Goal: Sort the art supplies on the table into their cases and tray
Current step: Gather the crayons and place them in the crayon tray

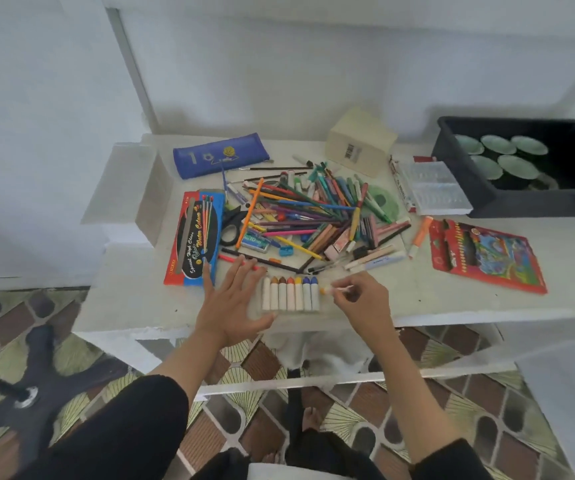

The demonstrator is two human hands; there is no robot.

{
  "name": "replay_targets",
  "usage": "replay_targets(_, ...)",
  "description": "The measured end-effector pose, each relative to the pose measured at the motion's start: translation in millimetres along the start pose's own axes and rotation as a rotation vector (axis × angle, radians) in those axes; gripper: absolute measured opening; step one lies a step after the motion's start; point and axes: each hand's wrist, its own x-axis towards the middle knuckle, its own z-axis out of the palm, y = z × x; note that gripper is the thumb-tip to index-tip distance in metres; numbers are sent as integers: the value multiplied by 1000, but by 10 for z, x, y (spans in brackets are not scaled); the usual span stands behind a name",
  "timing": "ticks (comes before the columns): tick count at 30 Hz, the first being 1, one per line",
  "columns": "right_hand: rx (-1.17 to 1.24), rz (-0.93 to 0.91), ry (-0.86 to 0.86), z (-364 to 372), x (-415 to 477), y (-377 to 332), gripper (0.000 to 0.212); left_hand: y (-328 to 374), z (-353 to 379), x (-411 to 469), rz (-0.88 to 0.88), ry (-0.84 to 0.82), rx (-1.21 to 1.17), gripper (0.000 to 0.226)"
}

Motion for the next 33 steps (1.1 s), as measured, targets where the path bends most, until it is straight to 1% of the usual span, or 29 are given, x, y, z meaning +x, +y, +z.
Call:
replay_targets(2,-18,-17,13,30,-89,19,14,4,-20,3,1,-9,1,88)
replay_targets(5,-39,-22,-52,51,-185,-1,25,14,-48,-5,-5,-48,-13,92)
replay_targets(10,-151,-57,-111,87,-203,-26,30,-1,-20,2,19,-36,-21,90)
replay_targets(14,-200,-7,-142,147,-168,-46,26,0,-18,-6,32,-34,-11,89)
replay_targets(17,-216,16,-92,184,-150,-56,21,7,-34,-9,27,-48,-2,92)
replay_targets(20,-172,63,-43,197,-125,-75,11,2,-36,-10,27,-43,-21,92)
replay_targets(22,-139,95,-42,196,-111,-101,5,-4,-30,-13,32,-21,-41,89)
replay_targets(26,-82,138,-54,192,-79,-101,8,-9,-14,-12,46,2,-66,85)
replay_targets(28,-85,149,-45,194,-45,-98,5,-14,-10,-14,55,1,-66,84)
replay_targets(33,-157,91,7,136,133,-143,14,-27,15,-4,50,-7,-66,83)
